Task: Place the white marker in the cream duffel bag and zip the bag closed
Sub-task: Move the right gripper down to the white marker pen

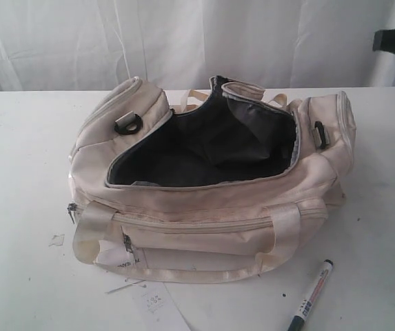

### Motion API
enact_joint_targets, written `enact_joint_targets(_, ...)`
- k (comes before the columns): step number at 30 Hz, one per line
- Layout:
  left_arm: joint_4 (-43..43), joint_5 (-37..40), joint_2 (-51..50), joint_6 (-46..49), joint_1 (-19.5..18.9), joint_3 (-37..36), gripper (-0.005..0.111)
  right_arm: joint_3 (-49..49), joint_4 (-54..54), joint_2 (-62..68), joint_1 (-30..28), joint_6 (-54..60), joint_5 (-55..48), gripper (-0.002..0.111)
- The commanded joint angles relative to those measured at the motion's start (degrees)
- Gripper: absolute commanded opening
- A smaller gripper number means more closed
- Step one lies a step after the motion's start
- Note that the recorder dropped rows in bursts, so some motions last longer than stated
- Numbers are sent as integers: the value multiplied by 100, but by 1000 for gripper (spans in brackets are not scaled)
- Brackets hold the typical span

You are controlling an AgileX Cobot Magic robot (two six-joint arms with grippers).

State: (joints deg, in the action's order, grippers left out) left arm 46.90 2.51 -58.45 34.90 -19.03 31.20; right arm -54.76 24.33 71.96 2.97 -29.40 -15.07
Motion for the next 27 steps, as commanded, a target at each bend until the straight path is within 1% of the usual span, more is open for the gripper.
enact_joint_targets(1,45,-606,830,69,207,-470,0,889,486,-463,-30,-331,-182,0)
enact_joint_targets(3,-185,-376,1193,218,210,-498,0,1181,487,-478,-30,-317,-963,0)
enact_joint_targets(6,-434,236,1564,394,210,-498,0,1489,285,-457,-17,-78,-2100,0)
enact_joint_targets(9,-438,790,1768,450,210,-498,0,1672,-290,-457,-17,710,-2510,0)
enact_joint_targets(11,-389,966,1813,450,210,-551,0,1689,-1138,-457,-7,1417,-2593,0)
enact_joint_targets(15,-378,890,1786,611,210,-711,0,1689,-3675,-440,-7,3097,-3192,0)
enact_joint_targets(18,-378,881,1776,759,210,-883,0,1750,-4914,-376,-7,3712,-3434,0)
enact_joint_targets(24,-244,808,1776,735,210,-983,0,1809,-5368,272,-7,3688,-3186,0)
enact_joint_targets(27,-244,655,1776,735,210,-983,0,1644,-5614,813,227,3880,-3207,0)
